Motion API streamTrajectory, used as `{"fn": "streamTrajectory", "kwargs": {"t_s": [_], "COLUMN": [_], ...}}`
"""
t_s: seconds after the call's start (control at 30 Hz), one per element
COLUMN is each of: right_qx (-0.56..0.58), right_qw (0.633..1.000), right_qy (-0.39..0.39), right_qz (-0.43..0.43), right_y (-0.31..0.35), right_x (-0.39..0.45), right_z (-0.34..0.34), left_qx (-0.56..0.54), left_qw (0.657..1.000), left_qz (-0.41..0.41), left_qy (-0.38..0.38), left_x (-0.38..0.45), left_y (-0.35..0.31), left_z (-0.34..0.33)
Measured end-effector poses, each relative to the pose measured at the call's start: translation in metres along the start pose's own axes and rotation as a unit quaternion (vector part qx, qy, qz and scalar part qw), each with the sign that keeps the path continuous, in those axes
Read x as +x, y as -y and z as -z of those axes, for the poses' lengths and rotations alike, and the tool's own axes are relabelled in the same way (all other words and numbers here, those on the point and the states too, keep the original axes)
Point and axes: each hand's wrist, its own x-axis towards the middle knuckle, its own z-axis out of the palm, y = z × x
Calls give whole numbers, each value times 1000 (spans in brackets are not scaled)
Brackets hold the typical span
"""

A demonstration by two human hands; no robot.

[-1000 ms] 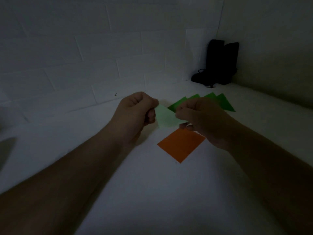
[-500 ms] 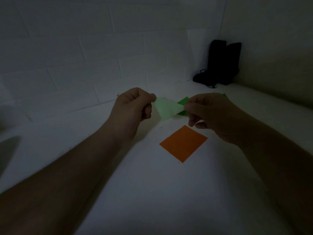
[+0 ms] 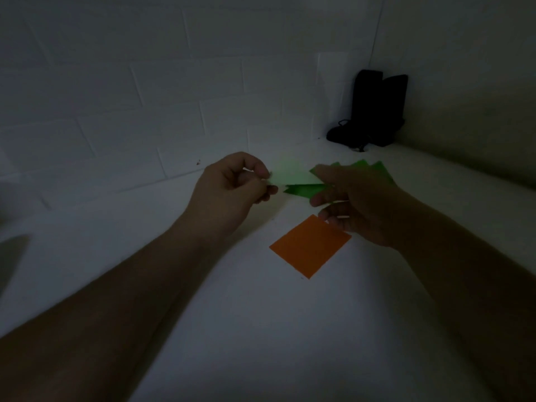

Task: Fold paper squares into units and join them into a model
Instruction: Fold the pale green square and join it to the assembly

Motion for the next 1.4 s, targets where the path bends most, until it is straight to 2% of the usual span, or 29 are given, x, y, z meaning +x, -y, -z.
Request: {"fn": "streamTrajectory", "kwargs": {"t_s": [0.07, 0.17, 0.33, 0.47, 0.63, 0.77, 0.83, 1.07, 1.13, 1.2, 1.27, 1.33, 1.4], "right_qx": [-1, 2, -9, -19, -40, -53, -61, -42, -82, -188, -231, -196, -132], "right_qw": [999, 998, 998, 996, 995, 993, 992, 995, 988, 949, 917, 930, 954], "right_qy": [10, -19, -15, -19, -13, -3, -1, -1, -45, -146, -184, -145, -111], "right_qz": [31, 66, 60, 88, 87, 101, 106, 86, 120, 205, 268, 274, 245], "right_y": [-2, -4, -9, -14, -19, -24, -26, -23, -22, -20, -16, -16, -18], "right_x": [1, 4, 8, 10, 15, 19, 20, 16, 13, 9, 2, -3, -5], "right_z": [0, 5, 5, 5, 9, 10, 11, 11, 9, 4, -7, -23, -40], "left_qx": [45, 86, 109, 128, 87, 124, 126, 20, 34, 71, 76, 58, 84], "left_qw": [999, 996, 991, 984, 980, 975, 975, 977, 980, 983, 988, 990, 992], "left_qz": [1, 10, 59, 80, 139, 136, 139, 189, 182, 163, 137, 120, 82], "left_qy": [-2, 10, 47, 92, 116, 123, 115, 99, 78, 40, -7, -43, -53], "left_x": [-2, -4, -3, -1, 0, 2, 3, 6, 7, 7, 9, 10, 8], "left_y": [0, 0, 0, 0, -2, -2, -1, 1, 4, 8, 11, 13, 12], "left_z": [-1, 0, 3, 6, 6, 9, 9, 8, 6, 3, 1, -2, -4]}}
